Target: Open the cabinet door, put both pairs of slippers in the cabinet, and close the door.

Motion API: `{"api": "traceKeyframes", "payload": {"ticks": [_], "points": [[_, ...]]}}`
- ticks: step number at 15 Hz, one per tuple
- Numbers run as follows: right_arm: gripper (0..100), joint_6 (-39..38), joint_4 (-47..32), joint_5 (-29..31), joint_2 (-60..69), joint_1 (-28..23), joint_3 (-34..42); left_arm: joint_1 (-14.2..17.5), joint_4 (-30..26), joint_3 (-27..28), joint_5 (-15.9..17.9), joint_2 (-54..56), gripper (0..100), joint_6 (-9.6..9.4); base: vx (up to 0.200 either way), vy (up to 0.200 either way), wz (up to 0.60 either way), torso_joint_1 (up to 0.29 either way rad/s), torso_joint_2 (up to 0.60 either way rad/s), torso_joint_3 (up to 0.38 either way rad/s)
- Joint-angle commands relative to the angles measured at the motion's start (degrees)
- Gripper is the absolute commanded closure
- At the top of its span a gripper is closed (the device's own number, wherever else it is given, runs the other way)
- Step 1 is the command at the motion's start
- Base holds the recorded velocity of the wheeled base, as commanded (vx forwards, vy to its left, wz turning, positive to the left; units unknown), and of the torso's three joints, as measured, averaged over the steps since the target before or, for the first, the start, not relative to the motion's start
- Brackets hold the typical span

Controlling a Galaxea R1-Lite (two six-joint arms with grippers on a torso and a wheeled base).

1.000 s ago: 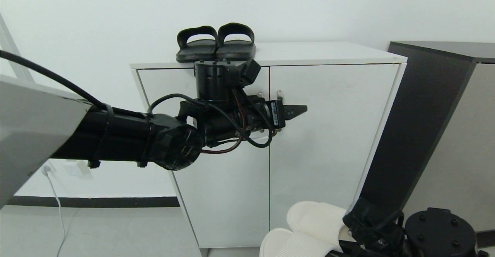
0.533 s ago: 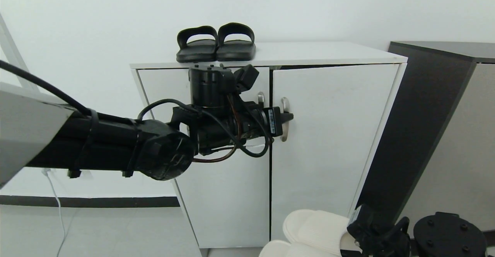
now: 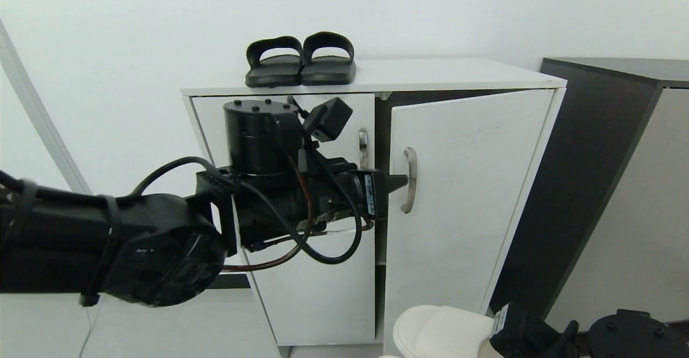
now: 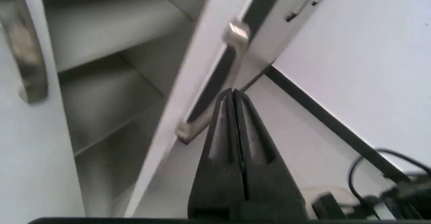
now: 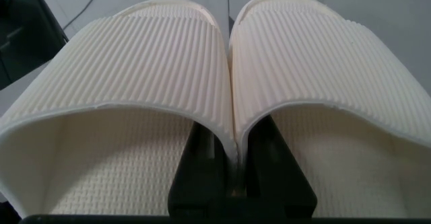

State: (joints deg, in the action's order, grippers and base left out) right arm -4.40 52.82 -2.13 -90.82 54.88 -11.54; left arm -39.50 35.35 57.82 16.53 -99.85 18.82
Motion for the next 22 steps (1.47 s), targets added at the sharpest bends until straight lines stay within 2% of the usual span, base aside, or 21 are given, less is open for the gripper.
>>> {"api": "traceKeyframes", "payload": {"ticks": [1, 3, 5, 6, 12, 17, 22], "points": [[100, 0.01, 0.00, -0.06, -0.15, 0.05, 0.12, 0.21, 2.79, -4.73, 0.08, 4.40, 100, 0.16, 0.000, 0.000, 0.00, 0.000, 0.00, 0.000], [100, 0.01, 0.00, 0.02, -0.15, 0.05, 0.12, 3.02, 4.20, -4.65, 0.52, 3.88, 100, 1.04, 0.000, 0.000, 0.00, 0.000, 0.00, 0.000], [100, 0.01, 0.00, 0.02, -0.23, 0.14, 0.21, 4.78, 5.78, -3.33, 0.70, 2.03, 100, 4.38, 0.000, 0.000, 0.00, 0.000, 0.00, 0.000], [100, 0.01, 0.00, 0.02, -0.32, 0.23, 0.21, 5.75, 7.19, -1.75, 0.61, -0.52, 100, 5.17, 0.000, 0.000, 0.00, 0.000, 0.00, 0.000], [100, 0.09, -0.09, 0.29, -0.94, 0.23, 0.21, 6.36, 8.86, 6.78, 0.52, -10.45, 100, 5.00, 0.000, 0.000, 0.00, 0.000, 0.00, 0.000], [100, 0.09, 0.00, 0.29, -1.29, 0.66, 0.65, 5.92, 11.14, 7.13, 0.52, -11.77, 100, 4.82, 0.000, 0.000, 0.00, 0.000, 0.00, 0.000], [100, 0.01, -0.09, 0.20, -1.29, 1.98, 0.65, 4.52, 11.84, 7.22, -0.01, -12.30, 100, 4.82, -0.200, 0.000, 0.00, 0.003, 0.00, 0.005]]}}
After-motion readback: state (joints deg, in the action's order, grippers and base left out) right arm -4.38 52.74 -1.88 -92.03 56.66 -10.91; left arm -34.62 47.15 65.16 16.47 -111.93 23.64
